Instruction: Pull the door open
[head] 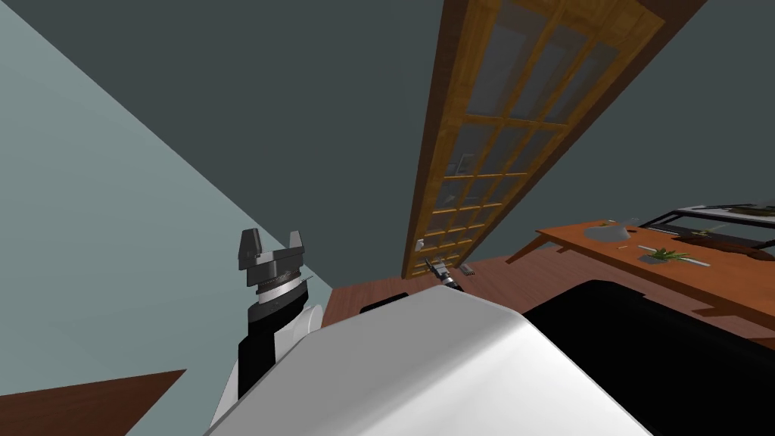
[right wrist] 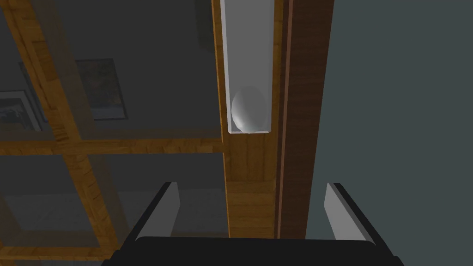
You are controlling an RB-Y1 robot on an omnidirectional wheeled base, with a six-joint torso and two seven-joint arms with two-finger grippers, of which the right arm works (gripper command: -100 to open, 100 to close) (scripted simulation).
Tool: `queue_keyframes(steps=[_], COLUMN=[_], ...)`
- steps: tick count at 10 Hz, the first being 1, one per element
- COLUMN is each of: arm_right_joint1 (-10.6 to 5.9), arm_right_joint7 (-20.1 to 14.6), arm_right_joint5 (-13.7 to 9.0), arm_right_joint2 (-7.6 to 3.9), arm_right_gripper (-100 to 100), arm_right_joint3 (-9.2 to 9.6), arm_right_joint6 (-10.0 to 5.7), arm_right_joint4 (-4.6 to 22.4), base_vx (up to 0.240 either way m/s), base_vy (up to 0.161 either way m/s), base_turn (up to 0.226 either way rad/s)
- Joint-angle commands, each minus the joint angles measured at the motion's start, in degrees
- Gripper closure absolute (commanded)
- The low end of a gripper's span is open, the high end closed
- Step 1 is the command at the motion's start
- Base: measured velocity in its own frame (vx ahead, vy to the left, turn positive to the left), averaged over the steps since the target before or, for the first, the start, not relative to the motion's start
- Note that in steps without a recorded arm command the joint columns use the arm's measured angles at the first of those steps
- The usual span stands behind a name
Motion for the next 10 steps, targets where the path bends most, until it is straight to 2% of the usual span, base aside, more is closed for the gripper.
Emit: queue_keyframes(steps=[1,6,7,8,10], arm_right_joint1=[-0.48,-2.07,-1.95,-1.95,-1.95], arm_right_joint7=[0.2,1.0,0.9,0.9,0.9], arm_right_joint5=[-0.1,-0.4,-0.4,-0.4,-0.4], arm_right_joint2=[0.09,0.60,0.54,0.54,0.54], arm_right_gripper=[-100,-100,-100,100,100], arm_right_joint3=[-0.14,-0.70,-0.63,-0.63,-0.63], arm_right_joint6=[0.30,1.67,1.43,1.43,1.43], arm_right_joint4=[0.3,0.8,0.8,0.8,0.8], base_vx=[0.196,0.202,0.088,-0.012,-0.030], base_vy=[-0.022,-0.020,-0.003,-0.001,0.000], base_turn=[0.039,0.037,0.012,-0.020,0.009])
